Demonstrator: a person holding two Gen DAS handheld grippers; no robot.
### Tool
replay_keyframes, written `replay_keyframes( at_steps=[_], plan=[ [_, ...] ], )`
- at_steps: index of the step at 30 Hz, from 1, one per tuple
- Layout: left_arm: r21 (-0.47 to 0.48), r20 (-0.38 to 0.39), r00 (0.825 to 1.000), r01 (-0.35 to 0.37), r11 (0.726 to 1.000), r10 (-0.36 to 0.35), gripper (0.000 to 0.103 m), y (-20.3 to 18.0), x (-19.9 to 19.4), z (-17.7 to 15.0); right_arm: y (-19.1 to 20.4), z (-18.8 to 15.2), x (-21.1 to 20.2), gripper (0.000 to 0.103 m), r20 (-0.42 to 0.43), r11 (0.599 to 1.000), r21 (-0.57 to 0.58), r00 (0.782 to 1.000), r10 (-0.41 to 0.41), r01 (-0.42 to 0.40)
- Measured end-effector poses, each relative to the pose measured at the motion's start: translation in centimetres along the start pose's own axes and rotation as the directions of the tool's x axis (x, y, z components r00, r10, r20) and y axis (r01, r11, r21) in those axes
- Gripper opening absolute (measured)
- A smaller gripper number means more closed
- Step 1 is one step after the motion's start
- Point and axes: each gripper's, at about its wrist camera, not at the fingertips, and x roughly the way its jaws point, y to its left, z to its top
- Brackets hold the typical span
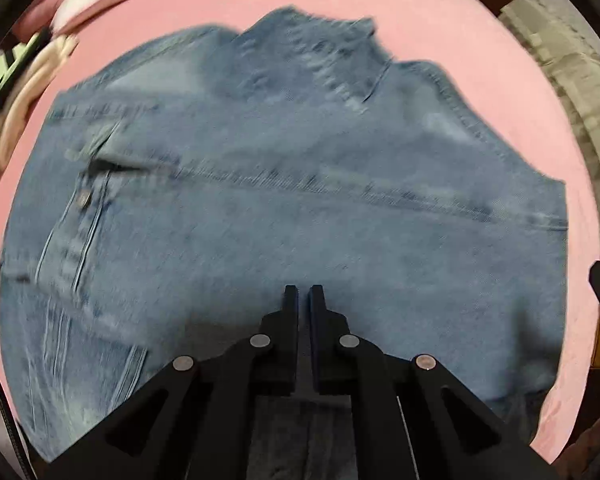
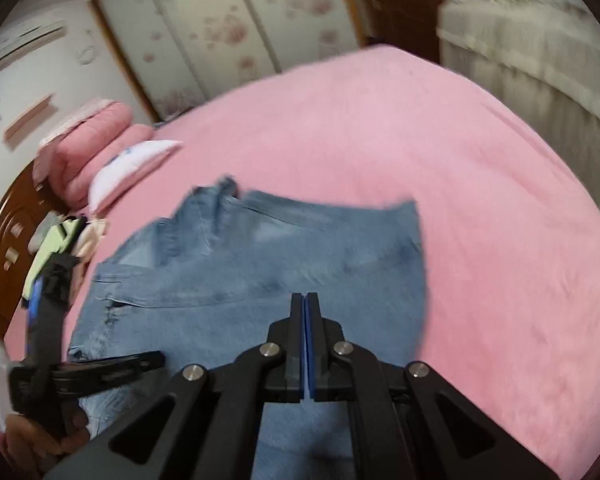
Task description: Fold large clothes
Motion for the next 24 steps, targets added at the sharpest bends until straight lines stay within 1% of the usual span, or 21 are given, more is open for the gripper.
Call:
replay_keyframes(
  at_steps=[2, 3, 4, 5, 6, 8, 9, 10, 11, 12, 13, 14, 15, 16, 17, 18, 19, 20, 21, 22, 24],
  plan=[
    [0.005, 0.019, 0.999, 0.027, 1.000, -0.027, 0.003, -0.6, 0.1, 1.2, 0.9, 0.8, 0.0, 0.002, -0.006, 0.996, -0.061, 0.998, 0.060, -0.060],
    [0.004, 0.028, 0.999, 0.035, 0.999, -0.035, 0.003, -0.9, 0.2, 2.0, 1.6, 0.8, 0.6, 0.002, -0.045, 0.991, -0.088, 0.994, 0.096, -0.100],
    [0.000, 0.035, 0.999, 0.035, 0.999, -0.035, 0.003, -1.0, 0.5, 2.9, 2.3, 0.7, 2.2, 0.002, -0.129, 0.983, -0.099, 0.981, 0.143, -0.156],
    [-0.006, 0.047, 0.999, 0.027, 1.000, -0.027, 0.003, -1.1, 0.9, 3.8, 2.6, 0.4, 4.2, 0.002, -0.235, 0.974, -0.085, 0.954, 0.185, -0.210],
    [-0.009, 0.059, 0.998, 0.015, 1.000, -0.015, 0.003, -0.9, 1.3, 4.8, 2.6, -0.2, 6.6, 0.002, -0.335, 0.968, -0.035, 0.915, 0.224, -0.249],
    [-0.013, 0.093, 0.995, -0.031, 0.999, 0.032, 0.003, 0.3, 2.0, 6.3, 1.9, -1.1, 10.2, 0.002, -0.418, 0.961, 0.073, 0.867, 0.273, -0.267],
    [-0.017, 0.106, 0.993, -0.054, 0.998, 0.055, 0.003, 1.0, 2.4, 7.3, 1.6, -1.3, 11.5, 0.002, -0.424, 0.960, 0.101, 0.862, 0.277, -0.260],
    [-0.028, 0.113, 0.992, -0.049, 0.998, 0.052, 0.003, 1.6, 2.8, 8.1, 1.3, -1.2, 12.6, 0.002, -0.424, 0.959, 0.113, 0.861, 0.283, -0.260],
    [-0.043, 0.121, 0.992, -0.036, 0.998, 0.042, 0.003, 2.1, 3.0, 8.7, 1.1, -0.7, 13.2, 0.002, -0.409, 0.954, 0.118, 0.862, 0.298, -0.275],
    [-0.052, 0.128, 0.991, -0.039, 0.998, 0.045, 0.003, 2.5, 3.0, 9.0, 1.0, 0.0, 13.5, 0.002, -0.389, 0.953, 0.112, 0.870, 0.302, -0.281],
    [-0.052, 0.142, 0.988, -0.059, 0.997, 0.066, 0.003, 3.2, 3.0, 9.3, 0.7, 0.9, 13.8, 0.002, -0.371, 0.959, 0.097, 0.884, 0.284, -0.267],
    [-0.048, 0.161, 0.981, -0.104, 0.993, 0.111, 0.003, 3.6, 2.7, 9.6, 0.2, 1.5, 13.9, 0.001, -0.356, 0.964, 0.088, 0.896, 0.266, -0.251],
    [-0.045, 0.182, 0.965, -0.184, 0.982, 0.189, 0.004, 4.3, 2.5, 10.0, -0.5, 2.3, 14.1, 0.001, -0.339, 0.962, 0.099, 0.900, 0.275, -0.256],
    [-0.043, 0.197, 0.943, -0.263, 0.964, 0.267, 0.008, 4.8, 2.5, 10.1, -1.3, 2.6, 14.0, 0.000, -0.325, 0.962, 0.109, 0.906, 0.272, -0.250],
    [-0.041, 0.207, 0.915, -0.346, 0.937, 0.347, 0.010, 5.5, 2.7, 10.4, -2.7, 3.4, 13.7, 0.000, -0.293, 0.979, 0.105, 0.935, 0.200, -0.177],
    [-0.041, 0.204, 0.885, -0.419, 0.907, 0.418, 0.010, 6.3, 3.3, 10.8, -4.3, 3.9, 13.4, 0.000, -0.268, 0.988, 0.108, 0.954, 0.136, -0.111],
    [-0.047, 0.188, 0.873, -0.450, 0.892, 0.450, 0.009, 7.6, 3.7, 11.0, -5.9, 4.6, 13.3, 0.000, -0.242, 0.989, 0.138, 0.967, 0.085, -0.053],
    [-0.055, 0.184, 0.894, -0.405, 0.913, 0.408, 0.007, 8.6, 4.0, 11.0, -7.4, 5.0, 13.0, 0.000, -0.225, 0.985, 0.173, 0.974, 0.040, 0.000],
    [-0.072, 0.191, 0.917, -0.343, 0.937, 0.351, 0.006, 9.7, 3.8, 10.7, -9.7, 5.2, 12.5, 0.000, -0.205, 0.969, 0.246, 0.978, 0.028, 0.024],
    [-0.085, 0.196, 0.924, -0.317, 0.945, 0.328, 0.003, 10.1, 3.6, 10.2, -11.2, 5.3, 12.0, 0.000, -0.198, 0.953, 0.300, 0.980, 0.016, 0.046],
    [-0.075, 0.182, 0.926, -0.324, 0.943, 0.332, 0.003, 10.0, 3.8, 10.5, -13.4, 5.5, 10.9, 0.000, -0.199, 0.929, 0.347, 0.978, -0.063, 0.130]
  ],
)
